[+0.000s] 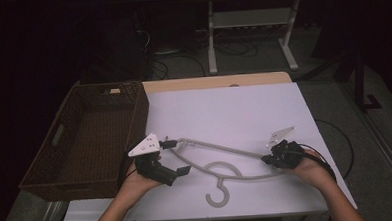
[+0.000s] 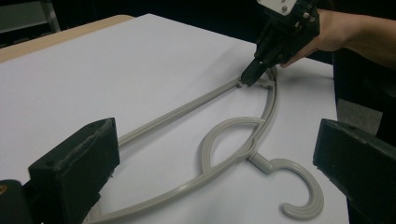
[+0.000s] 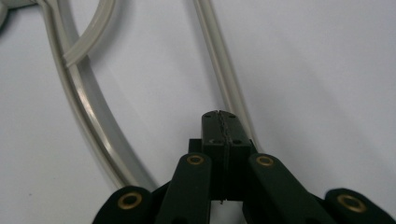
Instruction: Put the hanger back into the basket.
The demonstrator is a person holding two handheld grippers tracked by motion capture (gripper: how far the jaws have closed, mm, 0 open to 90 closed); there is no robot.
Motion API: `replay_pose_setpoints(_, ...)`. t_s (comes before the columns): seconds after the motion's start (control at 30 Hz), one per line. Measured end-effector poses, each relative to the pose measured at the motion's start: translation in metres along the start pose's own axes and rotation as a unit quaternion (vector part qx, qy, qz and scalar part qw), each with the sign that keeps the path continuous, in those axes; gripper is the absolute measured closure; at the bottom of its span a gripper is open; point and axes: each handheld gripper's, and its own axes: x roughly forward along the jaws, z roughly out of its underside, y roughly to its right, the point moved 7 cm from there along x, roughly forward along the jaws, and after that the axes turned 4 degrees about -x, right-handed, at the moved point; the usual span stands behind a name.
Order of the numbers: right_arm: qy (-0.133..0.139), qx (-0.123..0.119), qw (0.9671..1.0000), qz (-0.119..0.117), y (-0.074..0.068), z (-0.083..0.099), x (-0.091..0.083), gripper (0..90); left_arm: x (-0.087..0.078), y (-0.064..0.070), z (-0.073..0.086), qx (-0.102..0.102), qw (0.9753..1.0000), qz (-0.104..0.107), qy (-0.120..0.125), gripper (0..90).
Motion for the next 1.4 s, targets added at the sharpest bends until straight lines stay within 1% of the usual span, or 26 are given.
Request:
replay_pose_setpoints(0.07,-0.001,0.002,1.0,0.002,0.0,0.0,0.0,89.5,0.0,0.0,0.0,0.001,1.0,0.0,-0.001,0.3)
replay_pose_setpoints(0.13,-0.004,0.0,0.9999,0.013,0.003,0.001,0.0,89.5,0.001,0.0,0.0,0.0,1.0,0.0,0.0,0.3)
replay_pose_setpoints(0.2,-0.003,0.003,0.9999,0.011,0.005,0.002,0.001,89.6,0.001,0.0,0.0,0.0,1.0,0.0,0.0,0.3)
replay_pose_setpoints(0.3,-0.002,-0.001,0.9999,0.016,0.008,0.001,0.002,89.6,0.001,0.0,0.0,-0.001,1.0,0.0,0.0,0.3)
replay_pose_setpoints(0.33,-0.004,0.002,0.9999,0.017,0.009,0.001,0.003,89.6,0.001,0.0,0.0,-0.001,1.0,0.0,-0.001,0.3)
replay_pose_setpoints(0.43,-0.002,0.003,0.9997,0.025,0.016,0.0,0.004,89.6,0.001,0.0,0.0,0.0,1.0,0.001,-0.001,0.3)
replay_pose_setpoints(0.5,-0.001,0.01,0.9993,0.035,0.021,-0.001,0.006,89.6,0.002,0.001,0.001,-0.002,1.0,0.001,-0.001,0.3)
replay_pose_setpoints(0.63,0.002,0.014,0.9985,0.053,0.033,-0.005,0.01,89.6,0.002,0.0,0.001,0.0,1.0,0.002,-0.004,0.3)
replay_pose_setpoints(0.7,0.002,0.023,0.9981,0.058,0.039,-0.007,0.012,89.6,0.003,0.001,0.001,0.0,1.0,0.002,-0.004,0.3)
replay_pose_setpoints(0.8,0.005,0.035,0.9969,0.07,0.049,-0.011,0.015,89.6,0.003,0.001,0.001,0.001,1.0,0.003,-0.004,0.3)
replay_pose_setpoints(0.9,0.014,0.048,0.9954,0.081,0.057,-0.013,0.019,89.7,0.003,0.001,0.001,0.001,1.0,0.004,-0.004,0.3)
replay_pose_setpoints(0.97,0.018,0.057,0.9939,0.092,0.062,-0.015,0.021,89.7,0.003,0.0,0.002,0.001,1.0,0.003,-0.005,0.3)
replay_pose_setpoints(1.1,0.011,0.065,0.9919,0.109,0.073,-0.02,0.024,89.7,0.004,0.001,0.002,0.002,1.0,0.004,-0.007,0.3)
replay_pose_setpoints(1.17,0.013,0.072,0.9904,0.117,0.08,-0.024,0.027,89.6,0.004,0.001,0.002,0.002,1.0,0.005,-0.007,0.3)
replay_pose_setpoints(1.2,0.011,0.079,0.9901,0.116,0.082,-0.025,0.029,89.7,0.004,0.001,0.002,0.002,1.0,0.005,-0.007,0.3)
replay_pose_setpoints(1.27,0.013,0.081,0.9889,0.124,0.089,-0.029,0.031,89.6,0.004,0.001,0.002,0.002,1.0,0.004,-0.008,0.3)
replay_pose_setpoints(1.33,0.014,0.089,0.9874,0.13,0.094,-0.032,0.035,89.6,0.004,0.001,0.002,0.002,1.0,0.004,-0.008,0.3)
replay_pose_setpoints(1.37,0.014,0.087,0.9875,0.131,0.096,-0.033,0.036,89.6,0.003,0.001,0.002,0.002,1.0,0.005,-0.008,0.3)
replay_pose_setpoints(1.4,0.015,0.095,0.9871,0.128,0.098,-0.034,0.037,89.6,0.003,0.001,0.002,0.002,1.0,0.005,-0.007,0.3)
